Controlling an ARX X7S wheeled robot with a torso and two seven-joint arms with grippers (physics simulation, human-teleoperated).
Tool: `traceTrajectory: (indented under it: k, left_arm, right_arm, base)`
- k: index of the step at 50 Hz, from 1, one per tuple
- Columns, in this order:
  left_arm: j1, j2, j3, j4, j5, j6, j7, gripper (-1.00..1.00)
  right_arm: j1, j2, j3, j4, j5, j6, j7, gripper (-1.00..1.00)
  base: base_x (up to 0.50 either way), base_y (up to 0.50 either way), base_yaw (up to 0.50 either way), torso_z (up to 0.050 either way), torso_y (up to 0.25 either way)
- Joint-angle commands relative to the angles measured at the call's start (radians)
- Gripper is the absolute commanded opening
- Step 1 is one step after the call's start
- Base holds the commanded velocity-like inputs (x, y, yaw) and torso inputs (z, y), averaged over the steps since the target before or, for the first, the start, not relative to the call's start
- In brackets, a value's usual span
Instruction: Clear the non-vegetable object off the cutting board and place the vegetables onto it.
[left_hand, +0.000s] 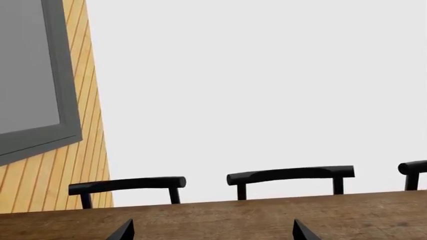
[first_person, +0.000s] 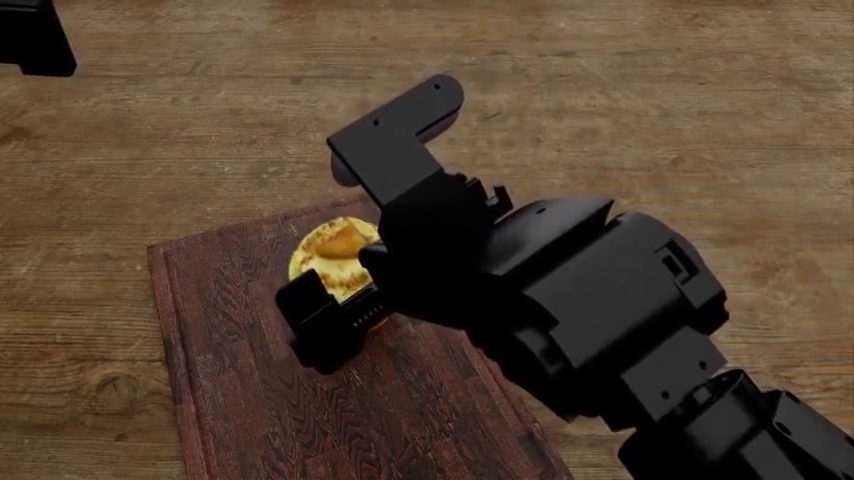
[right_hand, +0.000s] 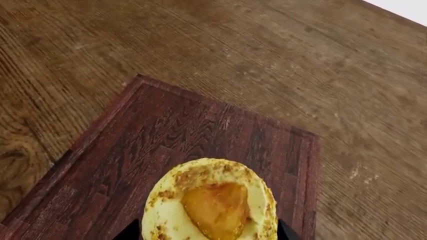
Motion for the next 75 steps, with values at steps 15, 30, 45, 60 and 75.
traceTrajectory:
  k: [15, 30, 45, 60, 75]
  left_arm:
    - [-0.007, -0.009, -0.015, 0.024, -0.018, -0.017, -0.008, 1.00]
    - [-0.014, -0.011, -0.017, 0.048, -0.030, -0.039, -0.018, 1.00]
    - [-0.023, -0.013, -0.015, 0.042, -0.032, -0.038, -0.019, 1.00]
    - [-0.021, -0.014, -0.014, 0.046, -0.038, -0.038, -0.021, 1.00]
    - [-0.022, -0.015, -0.016, 0.060, -0.047, -0.050, -0.027, 1.00]
  right_arm:
    - [0.029, 0.064, 0.051, -0.230, 0.111, 0.177, 0.103, -1.00]
    - [0.085, 0.133, 0.139, -0.308, 0.171, 0.246, 0.177, -1.00]
    - [0.131, 0.219, 0.107, -0.223, 0.071, 0.201, 0.176, -1.00]
    - [0.129, 0.265, 0.160, -0.163, 0.037, 0.179, 0.254, -1.00]
    - [0.053, 0.350, 0.274, -0.188, 0.039, 0.183, 0.423, -1.00]
  base:
    - [0.00, 0.00, 0.00, 0.000, 0.000]
    - [0.00, 0.00, 0.00, 0.000, 0.000]
    - [0.00, 0.00, 0.00, 0.000, 0.000]
    - [0.00, 0.00, 0.00, 0.000, 0.000]
    - [0.00, 0.00, 0.00, 0.000, 0.000]
